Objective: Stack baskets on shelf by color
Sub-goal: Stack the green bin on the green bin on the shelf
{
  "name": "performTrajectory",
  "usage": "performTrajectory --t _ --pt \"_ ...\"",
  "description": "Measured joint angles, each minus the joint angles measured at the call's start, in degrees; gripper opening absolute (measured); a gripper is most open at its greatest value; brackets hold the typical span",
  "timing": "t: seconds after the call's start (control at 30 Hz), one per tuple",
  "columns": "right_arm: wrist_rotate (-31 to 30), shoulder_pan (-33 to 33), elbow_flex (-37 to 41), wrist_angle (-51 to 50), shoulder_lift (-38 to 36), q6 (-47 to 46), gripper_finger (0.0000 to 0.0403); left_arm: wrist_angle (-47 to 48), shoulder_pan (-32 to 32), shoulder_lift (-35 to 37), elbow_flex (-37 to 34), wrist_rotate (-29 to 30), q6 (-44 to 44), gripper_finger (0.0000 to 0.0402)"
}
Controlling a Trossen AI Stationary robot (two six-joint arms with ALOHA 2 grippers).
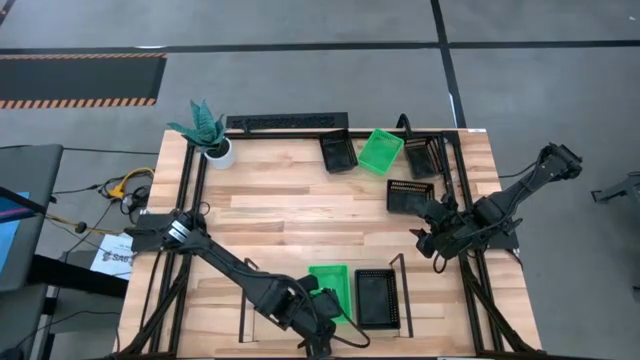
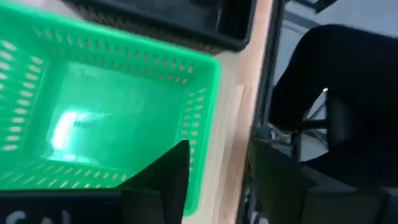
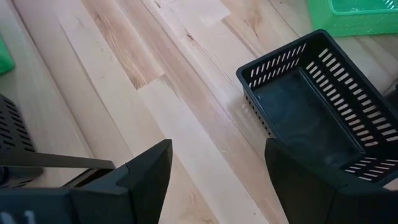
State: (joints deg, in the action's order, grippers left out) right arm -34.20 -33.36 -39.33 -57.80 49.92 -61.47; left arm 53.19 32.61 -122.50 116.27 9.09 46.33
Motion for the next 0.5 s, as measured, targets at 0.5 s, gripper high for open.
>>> performTrajectory --t 0.5 --pt "-5.55 13.28 0.00 6.24 4.11 10.95 0.0282 3.92 -4.16 0.09 14.10 14.73 -19.37 0.0154"
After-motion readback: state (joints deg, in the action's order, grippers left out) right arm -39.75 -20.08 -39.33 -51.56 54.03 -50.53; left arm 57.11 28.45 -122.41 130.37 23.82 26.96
